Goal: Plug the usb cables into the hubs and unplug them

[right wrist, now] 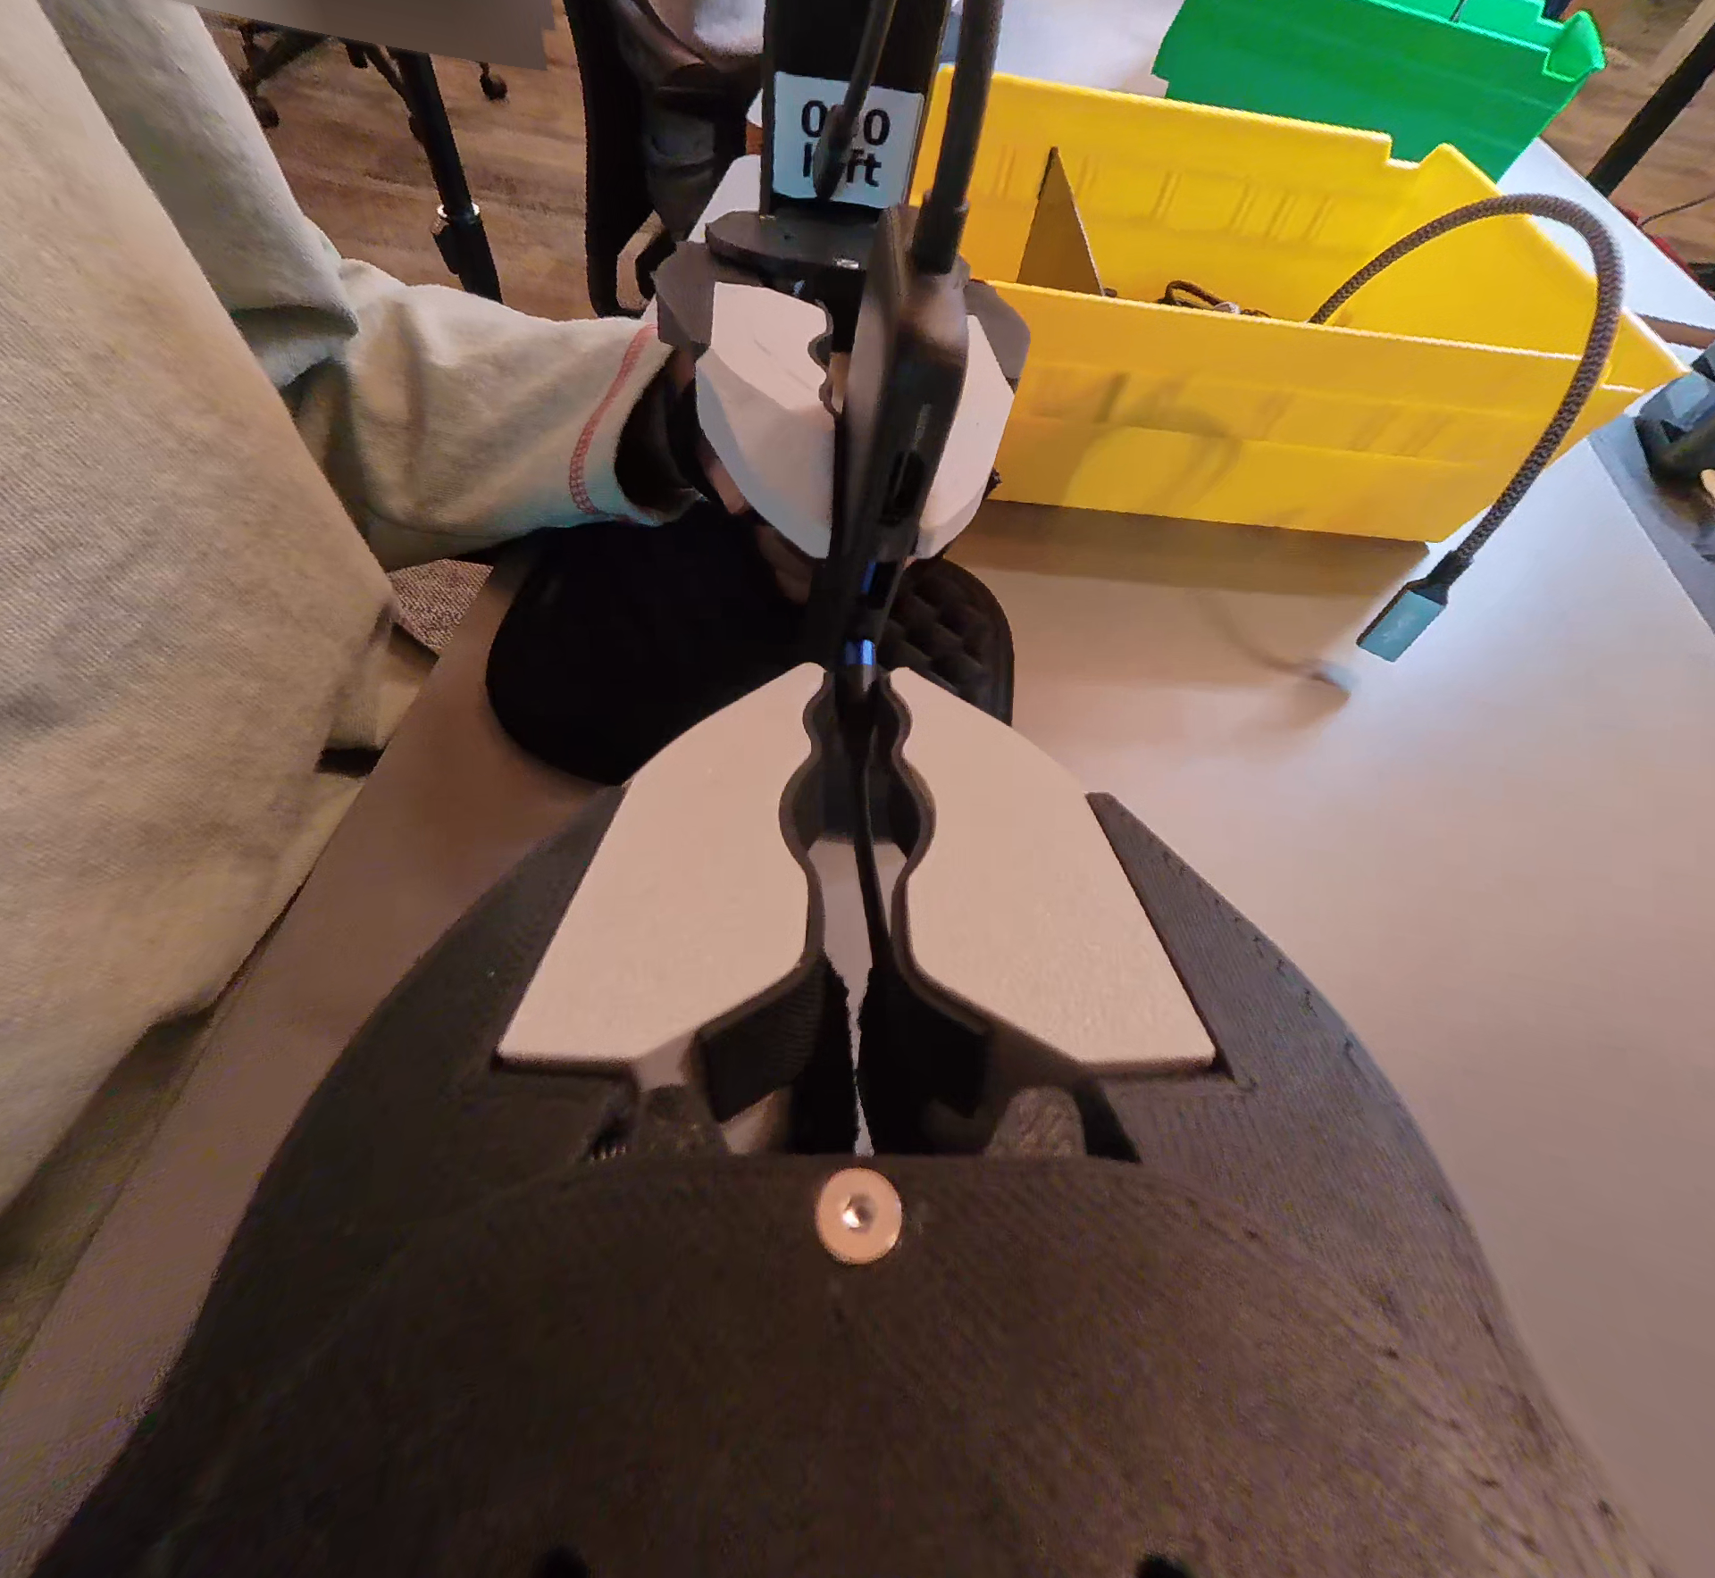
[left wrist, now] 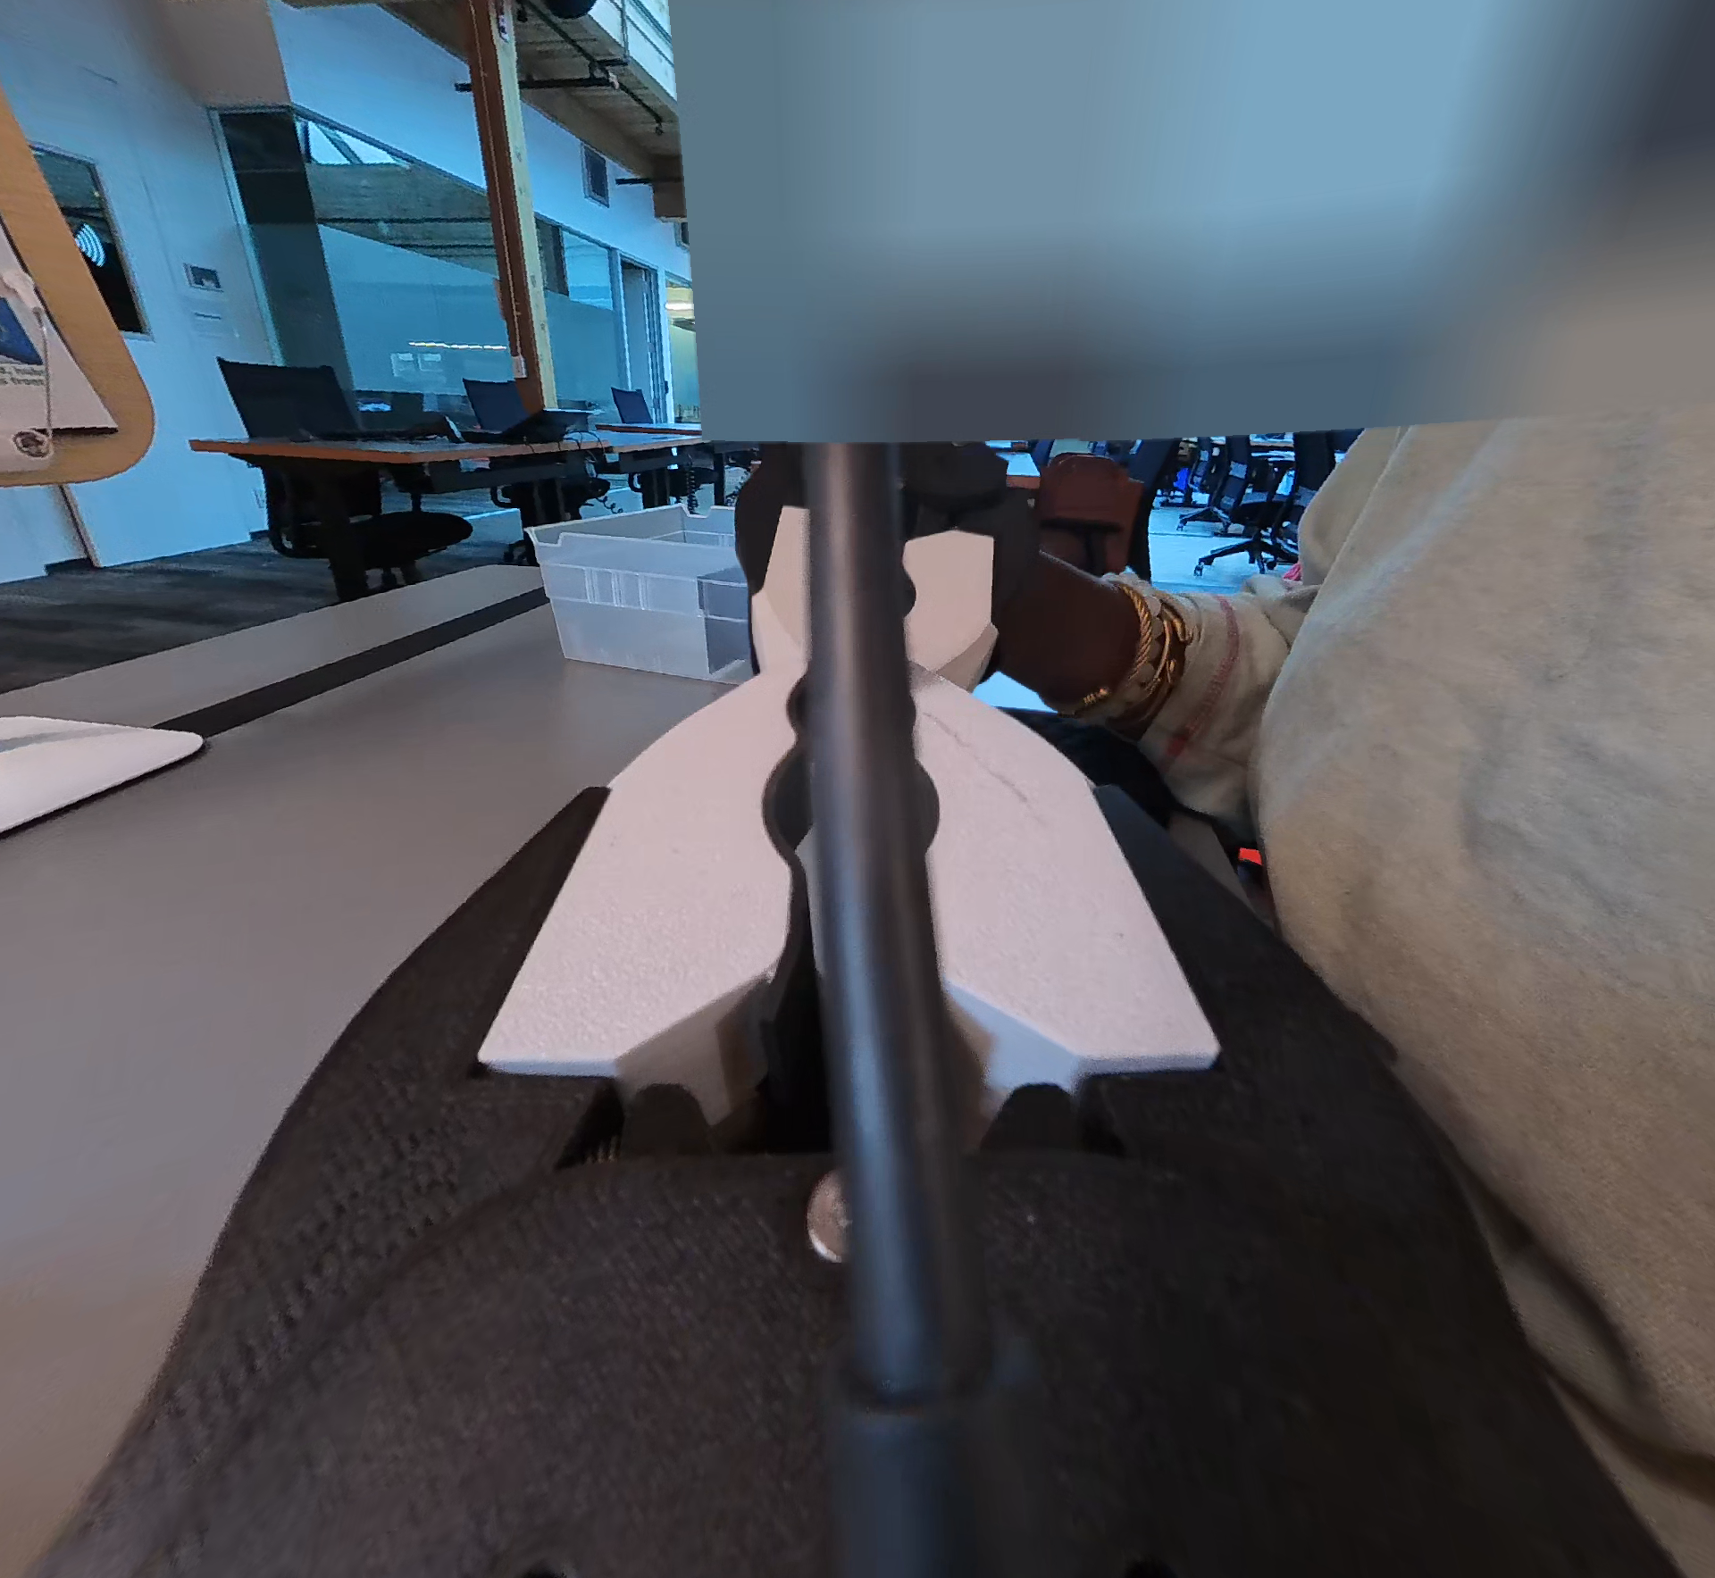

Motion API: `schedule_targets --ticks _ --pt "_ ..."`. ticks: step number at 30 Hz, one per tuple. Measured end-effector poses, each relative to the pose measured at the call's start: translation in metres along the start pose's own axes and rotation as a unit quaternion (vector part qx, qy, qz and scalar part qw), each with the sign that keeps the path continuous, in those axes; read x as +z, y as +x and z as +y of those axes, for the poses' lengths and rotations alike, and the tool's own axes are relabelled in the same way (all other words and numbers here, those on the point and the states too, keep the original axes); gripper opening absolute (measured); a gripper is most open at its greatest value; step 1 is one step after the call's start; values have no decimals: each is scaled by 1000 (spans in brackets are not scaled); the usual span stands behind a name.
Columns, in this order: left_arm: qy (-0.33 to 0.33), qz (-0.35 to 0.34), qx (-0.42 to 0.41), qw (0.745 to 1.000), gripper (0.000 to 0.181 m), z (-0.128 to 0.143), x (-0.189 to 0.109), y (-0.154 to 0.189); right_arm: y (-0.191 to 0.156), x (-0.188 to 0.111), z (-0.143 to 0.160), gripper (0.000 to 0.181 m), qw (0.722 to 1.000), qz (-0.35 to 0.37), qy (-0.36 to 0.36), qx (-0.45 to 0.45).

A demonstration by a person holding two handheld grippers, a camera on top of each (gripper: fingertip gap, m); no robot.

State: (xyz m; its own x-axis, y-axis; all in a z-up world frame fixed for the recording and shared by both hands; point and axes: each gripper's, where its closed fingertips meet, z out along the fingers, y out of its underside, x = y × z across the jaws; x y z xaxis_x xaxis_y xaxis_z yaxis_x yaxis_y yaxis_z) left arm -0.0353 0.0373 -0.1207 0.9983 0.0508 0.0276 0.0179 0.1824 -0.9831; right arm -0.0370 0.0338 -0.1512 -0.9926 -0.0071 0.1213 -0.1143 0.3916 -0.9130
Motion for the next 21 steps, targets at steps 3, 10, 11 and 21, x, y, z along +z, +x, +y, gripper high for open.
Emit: schedule_targets --ticks 3,10,11,21 --pt "0 -1 0 1000 12 1 0 0 0 0 0 8 1000 -2 7 -7" --pt "-50 10 23 998 33 13 6 6 -4 -11 -7 7 999 -4 36 -31" --pt "-61 13 29 998 23 15 8 7 -4 -11 -7 7 999 -3 36 -34" --pt "-81 23 47 995 12 21 13 11 -9 -17 -1 8 997 14 -23 -71"
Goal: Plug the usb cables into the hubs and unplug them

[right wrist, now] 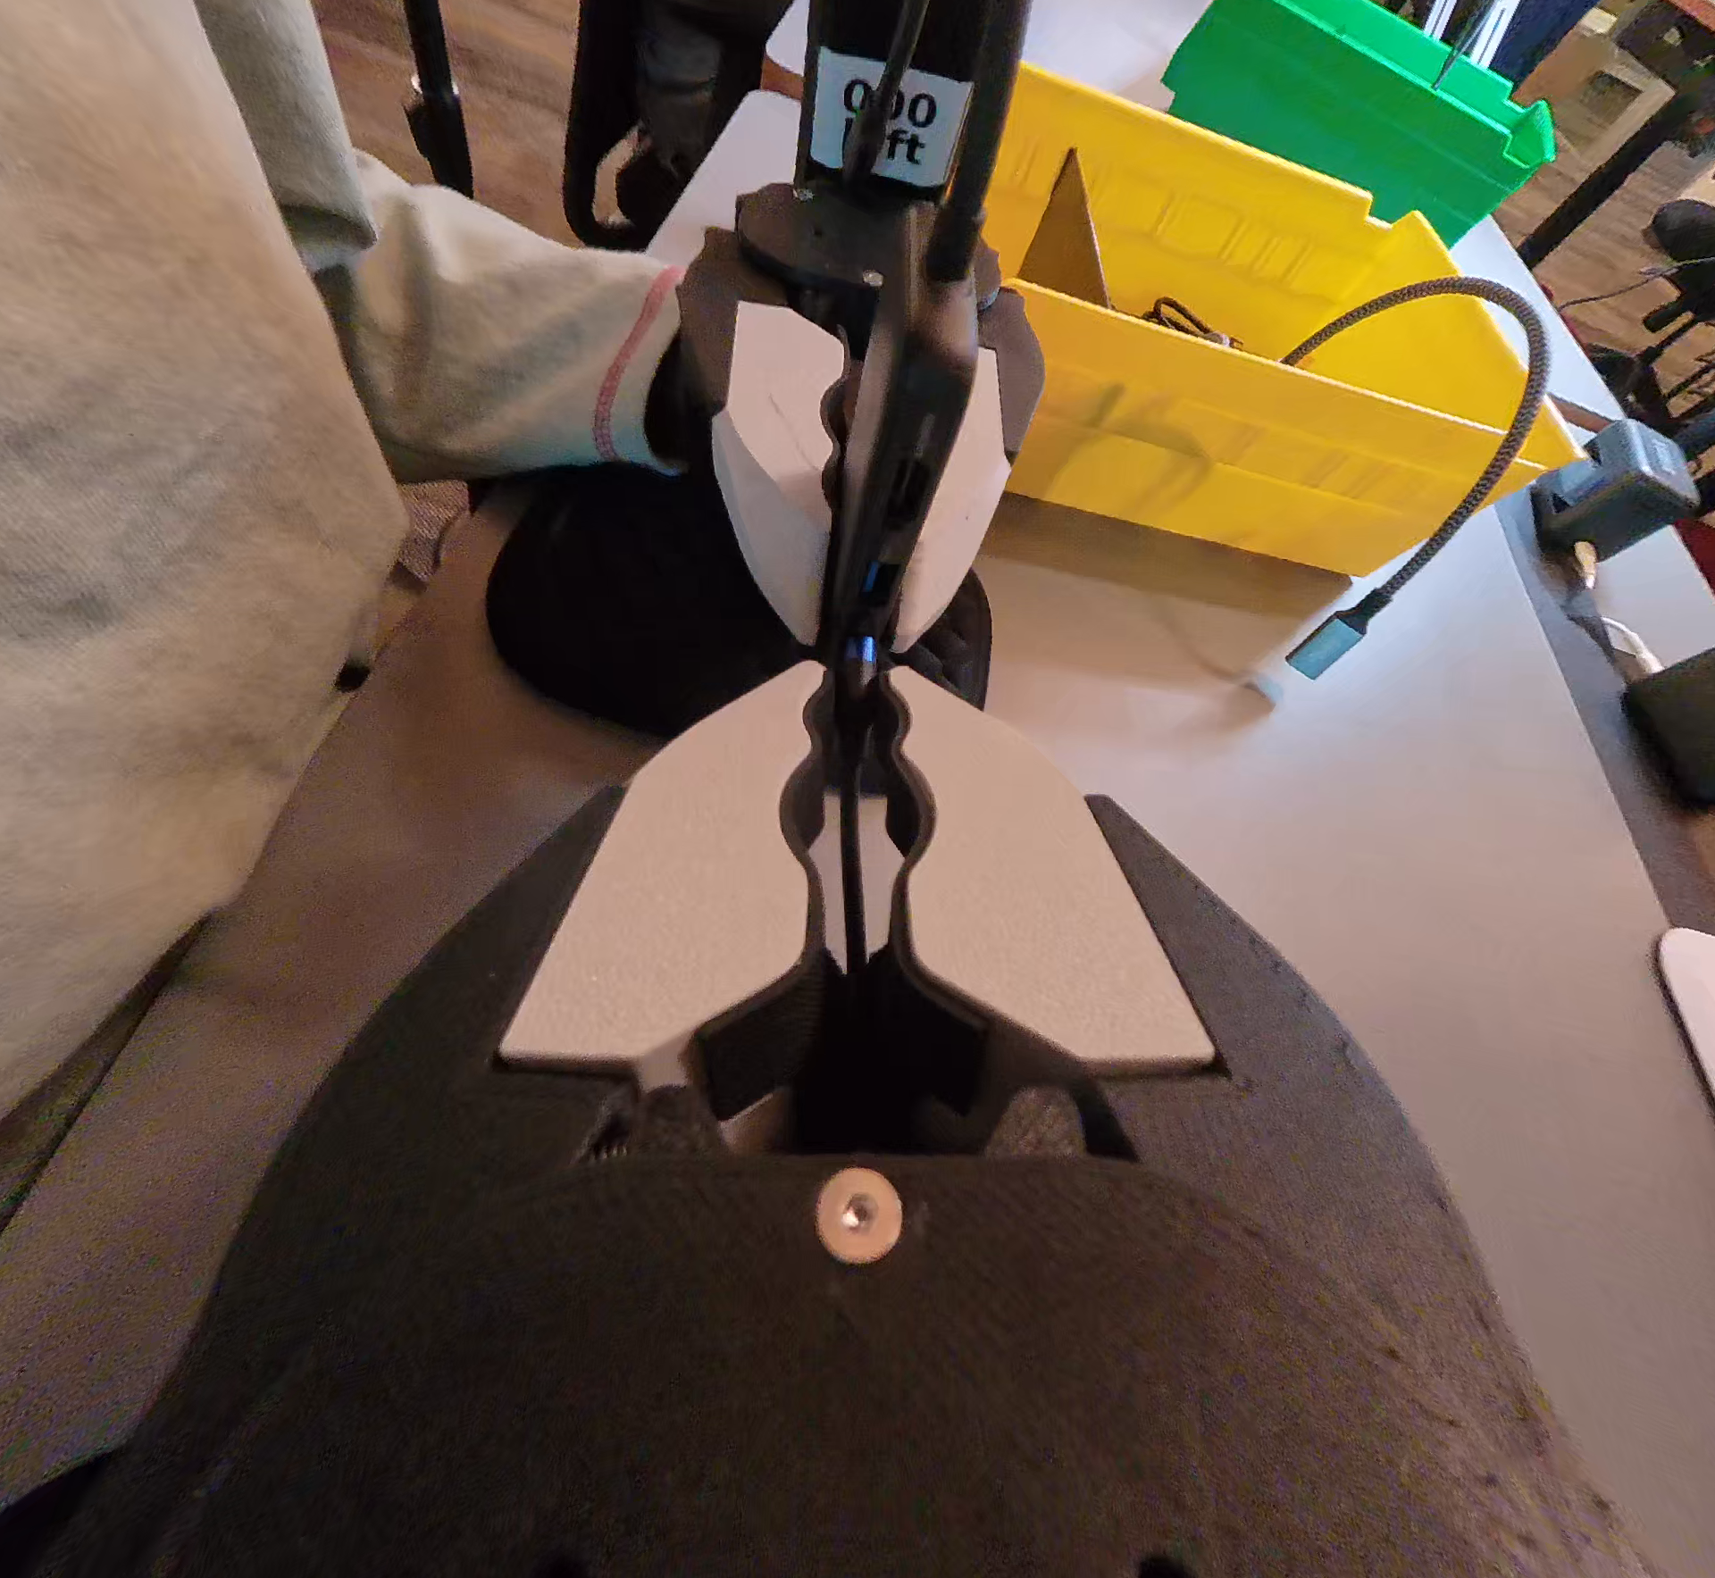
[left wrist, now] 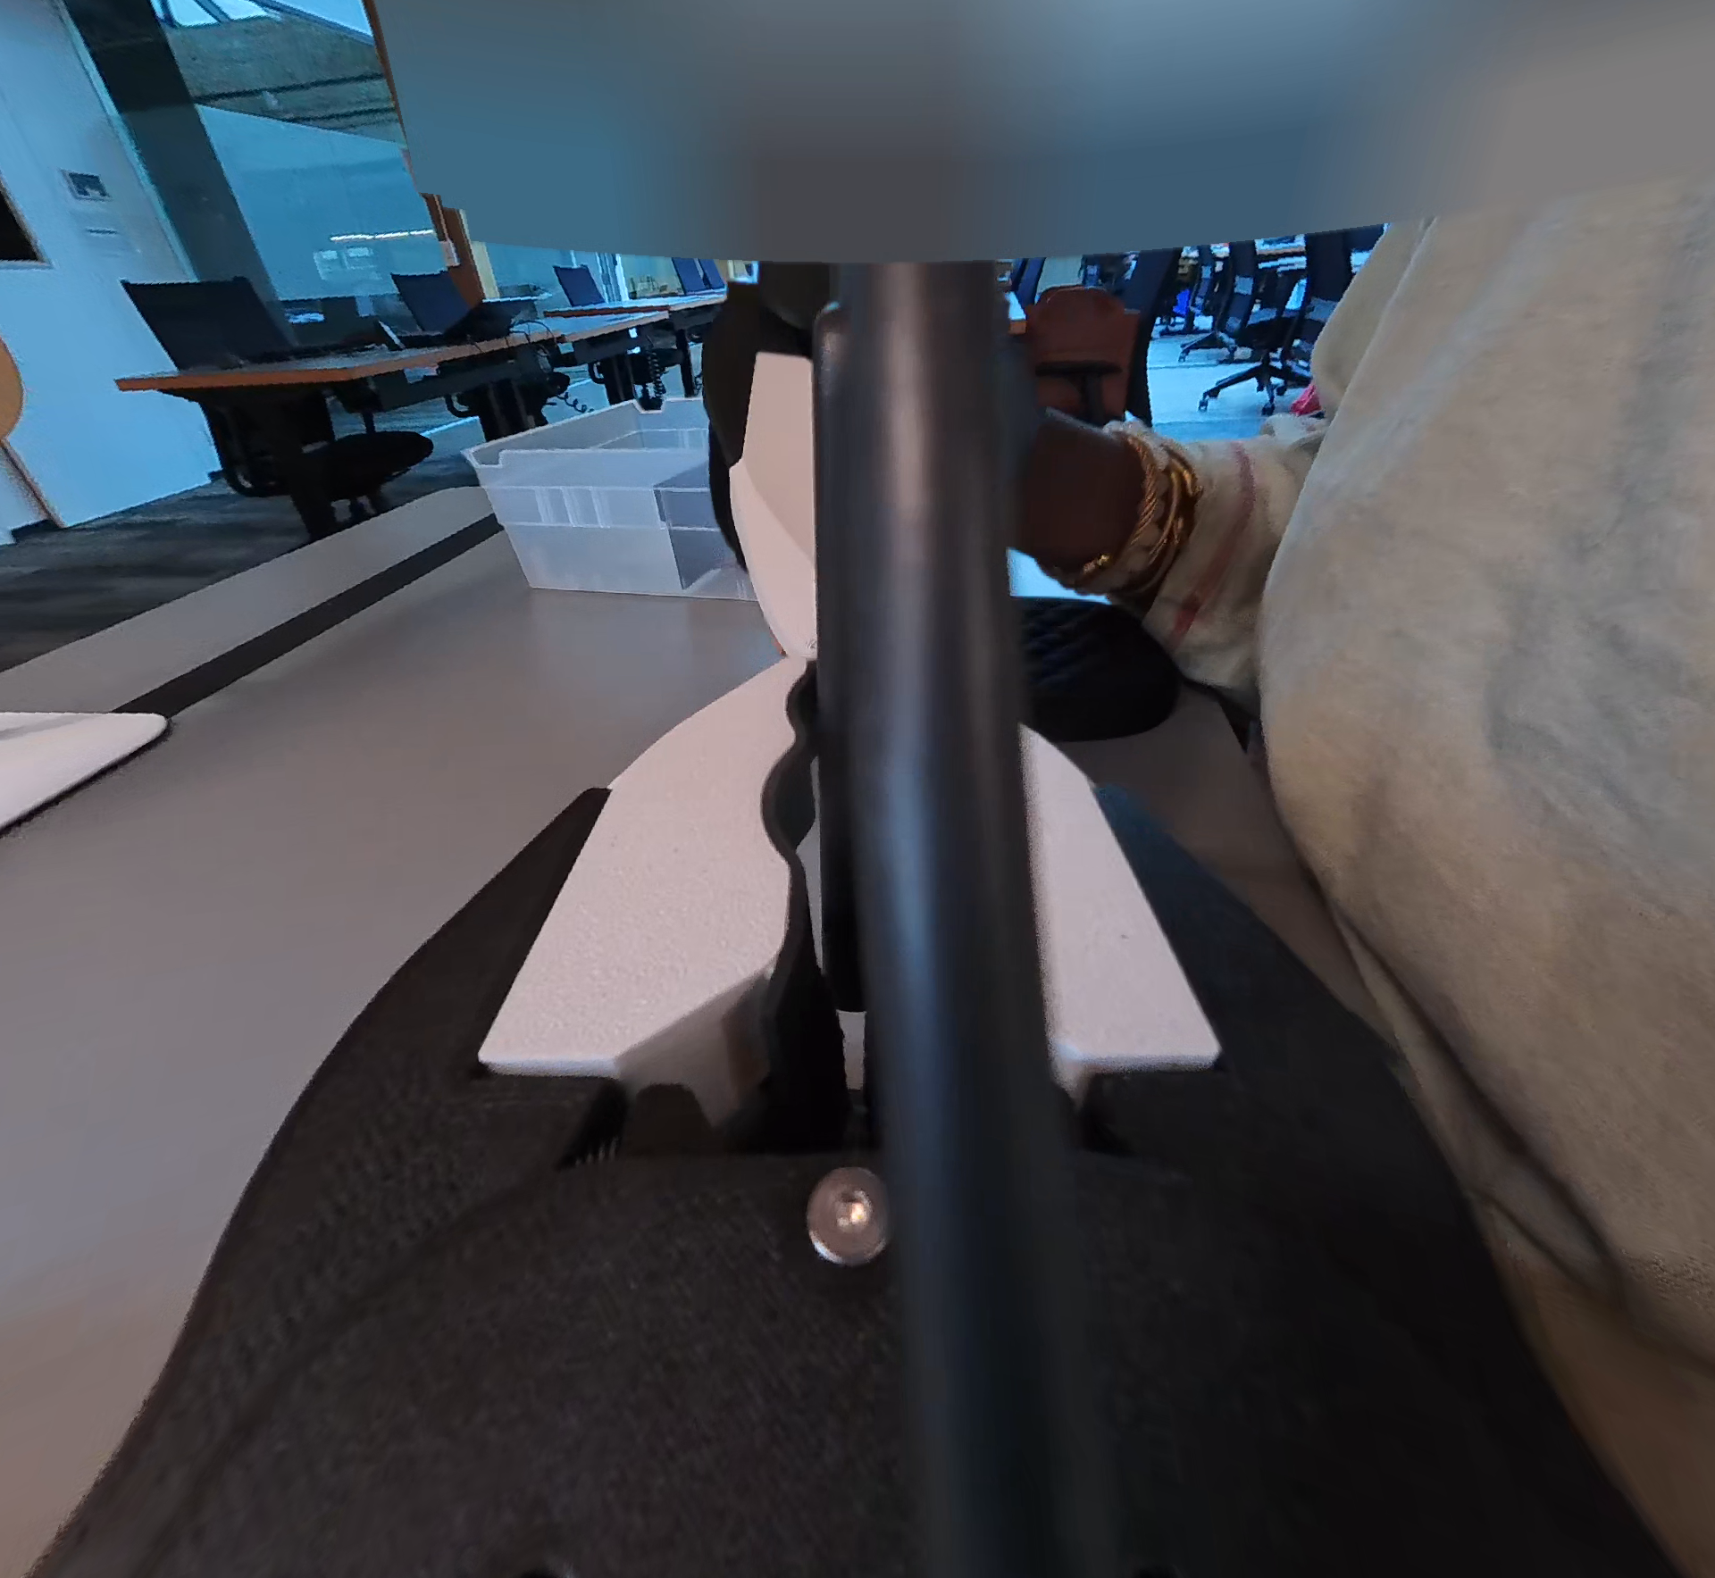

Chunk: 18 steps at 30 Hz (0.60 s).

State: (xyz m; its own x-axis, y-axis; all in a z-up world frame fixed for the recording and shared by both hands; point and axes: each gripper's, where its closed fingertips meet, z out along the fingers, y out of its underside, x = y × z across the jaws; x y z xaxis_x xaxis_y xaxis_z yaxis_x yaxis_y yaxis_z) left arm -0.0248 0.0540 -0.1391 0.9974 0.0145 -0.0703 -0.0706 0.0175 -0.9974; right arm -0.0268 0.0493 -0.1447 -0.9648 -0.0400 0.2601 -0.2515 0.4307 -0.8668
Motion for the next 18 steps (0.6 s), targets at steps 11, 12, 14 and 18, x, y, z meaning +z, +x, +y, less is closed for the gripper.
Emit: schedule_targets --ticks 11,12,14,18 --pt "26 -9 5 1000 13 -8 -11 -1 39 -201 -77 7 940 297 157 -62" --pt "28 -6 2 1000 13 -9 -11 -1 41 -226 -85 7 924 335 169 -72" --pt "36 -9 -4 999 12 -9 -14 -1 45 -267 -87 7 897 397 177 -79" --pt "42 -13 -7 999 13 -10 -15 -2 52 -322 -58 7 868 471 149 -51"
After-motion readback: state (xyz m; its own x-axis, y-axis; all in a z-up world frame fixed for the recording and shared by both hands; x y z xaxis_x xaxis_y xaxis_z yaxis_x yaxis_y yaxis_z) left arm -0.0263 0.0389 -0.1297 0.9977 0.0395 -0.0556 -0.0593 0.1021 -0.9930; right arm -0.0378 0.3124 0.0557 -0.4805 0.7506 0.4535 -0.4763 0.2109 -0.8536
